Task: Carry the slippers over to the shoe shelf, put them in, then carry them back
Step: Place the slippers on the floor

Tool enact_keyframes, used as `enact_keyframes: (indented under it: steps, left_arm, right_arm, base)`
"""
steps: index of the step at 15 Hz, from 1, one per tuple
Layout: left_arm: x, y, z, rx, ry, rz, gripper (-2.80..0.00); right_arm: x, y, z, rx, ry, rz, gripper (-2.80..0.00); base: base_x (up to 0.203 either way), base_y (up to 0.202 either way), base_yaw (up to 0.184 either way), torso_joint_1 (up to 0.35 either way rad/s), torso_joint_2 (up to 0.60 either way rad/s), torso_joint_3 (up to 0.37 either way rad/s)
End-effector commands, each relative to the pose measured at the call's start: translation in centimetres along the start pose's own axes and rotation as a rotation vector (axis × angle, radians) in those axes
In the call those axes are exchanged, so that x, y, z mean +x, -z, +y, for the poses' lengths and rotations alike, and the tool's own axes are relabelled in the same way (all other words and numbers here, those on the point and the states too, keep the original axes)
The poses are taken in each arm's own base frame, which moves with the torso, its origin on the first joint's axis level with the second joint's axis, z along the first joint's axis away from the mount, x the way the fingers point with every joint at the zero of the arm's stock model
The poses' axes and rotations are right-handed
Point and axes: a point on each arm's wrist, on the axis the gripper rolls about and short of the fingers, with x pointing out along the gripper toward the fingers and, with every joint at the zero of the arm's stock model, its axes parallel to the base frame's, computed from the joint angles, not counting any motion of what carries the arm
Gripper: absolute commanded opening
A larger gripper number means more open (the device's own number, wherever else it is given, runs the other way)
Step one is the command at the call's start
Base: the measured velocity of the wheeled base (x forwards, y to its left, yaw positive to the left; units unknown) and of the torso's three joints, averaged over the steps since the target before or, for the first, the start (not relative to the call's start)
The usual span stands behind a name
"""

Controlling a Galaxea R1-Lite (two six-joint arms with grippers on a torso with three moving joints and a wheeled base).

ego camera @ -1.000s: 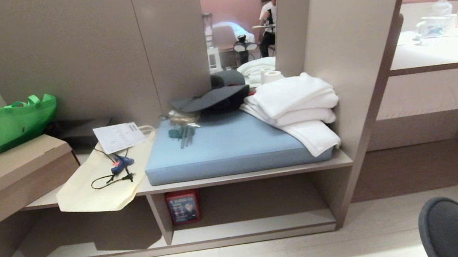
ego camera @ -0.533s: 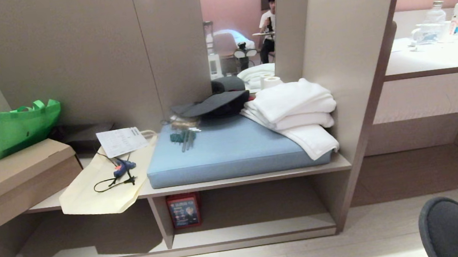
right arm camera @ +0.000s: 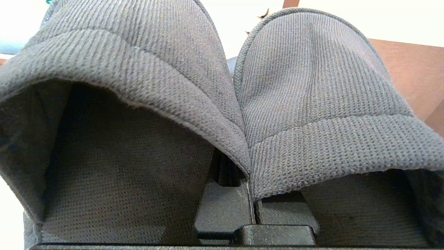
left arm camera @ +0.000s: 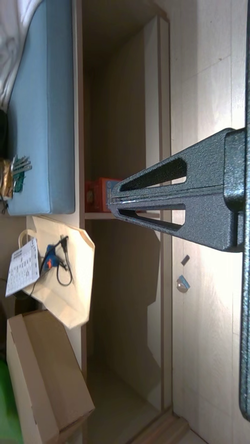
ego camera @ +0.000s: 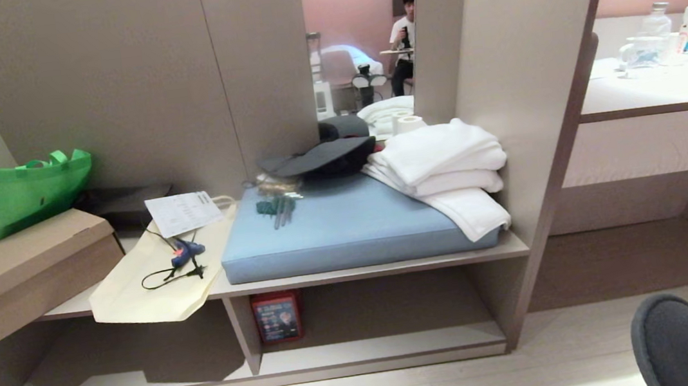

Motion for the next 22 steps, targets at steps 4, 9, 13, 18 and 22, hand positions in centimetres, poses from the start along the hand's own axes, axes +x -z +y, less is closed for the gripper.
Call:
enact_keyframes:
  steps: [4,9,13,18,22]
  left_arm:
    - [0.0,0.0,0.0,0.0,0.0,0.0,-2.8]
    - [0.0,0.0,0.0,0.0,0.0,0.0,-2.8]
    - [0.0,0.0,0.0,-0.002,0.0,0.0,-2.8]
    - [0.0,0.01,0.0,-0.003,0.0,0.001,-2.8]
    - [0.0,0.01,0.0,-0.002,0.0,0.001,-2.8]
  right_arm:
    - [0.01,0.0,0.0,0.0,-0.001,0.001,-2.8]
    - [0.01,0.0,0.0,0.0,-0.001,0.001,-2.8]
    - [0.01,0.0,0.0,-0.003,-0.002,0.001,-2.8]
    - [0.01,0.0,0.0,-0.003,-0.002,0.001,-2.8]
    - [0.01,0.0,0.0,0.0,-0.001,0.001,-2.8]
  base:
    - [-0.002,0.003,-0.154,0.003,0.0,0.004]
    - [0.001,0.009,-0.179,0.002,0.0,0.003]
    - [0.001,0.01,-0.174,0.002,0.0,0.003]
    - [0.0,0.009,-0.176,0.001,0.0,0.002]
    - [0.002,0.009,-0.176,0.005,0.0,-0.001]
